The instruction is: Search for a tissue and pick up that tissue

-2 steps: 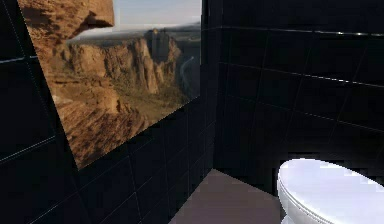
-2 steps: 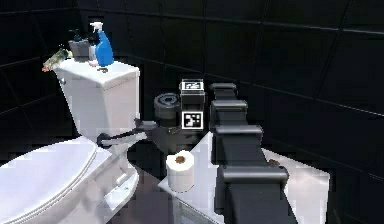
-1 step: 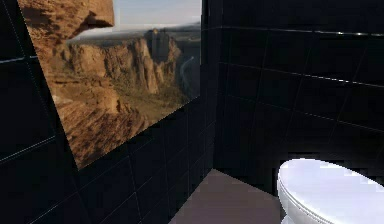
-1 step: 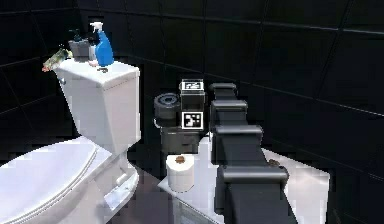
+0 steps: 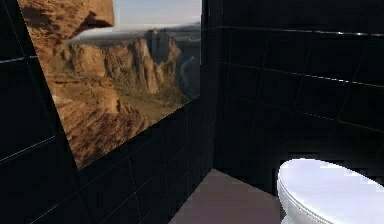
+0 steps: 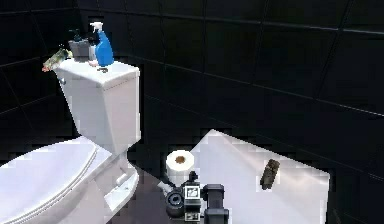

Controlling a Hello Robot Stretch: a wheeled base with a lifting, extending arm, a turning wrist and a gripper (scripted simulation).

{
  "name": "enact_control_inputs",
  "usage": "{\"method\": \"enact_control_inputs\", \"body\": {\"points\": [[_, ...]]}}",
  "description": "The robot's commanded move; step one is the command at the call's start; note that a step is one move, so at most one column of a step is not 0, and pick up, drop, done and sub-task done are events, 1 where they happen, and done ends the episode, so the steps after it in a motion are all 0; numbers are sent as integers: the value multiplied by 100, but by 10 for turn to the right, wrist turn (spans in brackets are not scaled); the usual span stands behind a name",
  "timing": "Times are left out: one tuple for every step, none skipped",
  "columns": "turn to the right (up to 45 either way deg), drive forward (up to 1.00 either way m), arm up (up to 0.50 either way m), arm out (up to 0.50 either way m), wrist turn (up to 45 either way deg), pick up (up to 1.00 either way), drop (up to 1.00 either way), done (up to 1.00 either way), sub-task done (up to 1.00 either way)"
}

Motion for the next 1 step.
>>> {"method": "enact_control_inputs", "body": {"points": [[0,0,0,0,0,100,0,0,0]]}}
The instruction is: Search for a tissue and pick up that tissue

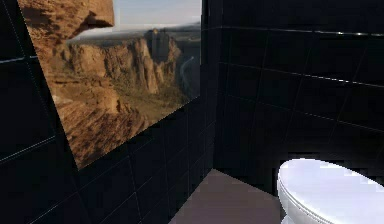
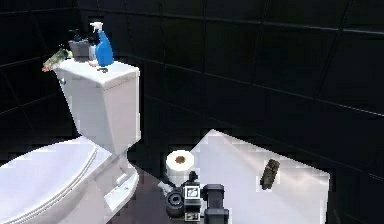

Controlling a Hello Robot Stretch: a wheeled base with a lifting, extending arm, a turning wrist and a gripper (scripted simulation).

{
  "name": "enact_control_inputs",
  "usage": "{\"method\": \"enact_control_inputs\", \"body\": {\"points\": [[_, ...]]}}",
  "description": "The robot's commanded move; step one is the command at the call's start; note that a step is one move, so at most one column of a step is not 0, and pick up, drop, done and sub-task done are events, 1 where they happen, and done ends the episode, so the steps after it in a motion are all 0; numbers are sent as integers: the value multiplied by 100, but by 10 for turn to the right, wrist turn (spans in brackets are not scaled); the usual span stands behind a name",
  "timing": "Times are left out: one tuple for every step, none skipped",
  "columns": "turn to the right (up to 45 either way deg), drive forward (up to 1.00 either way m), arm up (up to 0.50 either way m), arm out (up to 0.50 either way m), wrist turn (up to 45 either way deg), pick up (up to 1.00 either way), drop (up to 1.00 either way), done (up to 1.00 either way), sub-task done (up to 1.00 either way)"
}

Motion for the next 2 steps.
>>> {"method": "enact_control_inputs", "body": {"points": [[0,0,10,0,0,0,0,0,0],[0,0,0,0,0,0,0,100,0]]}}
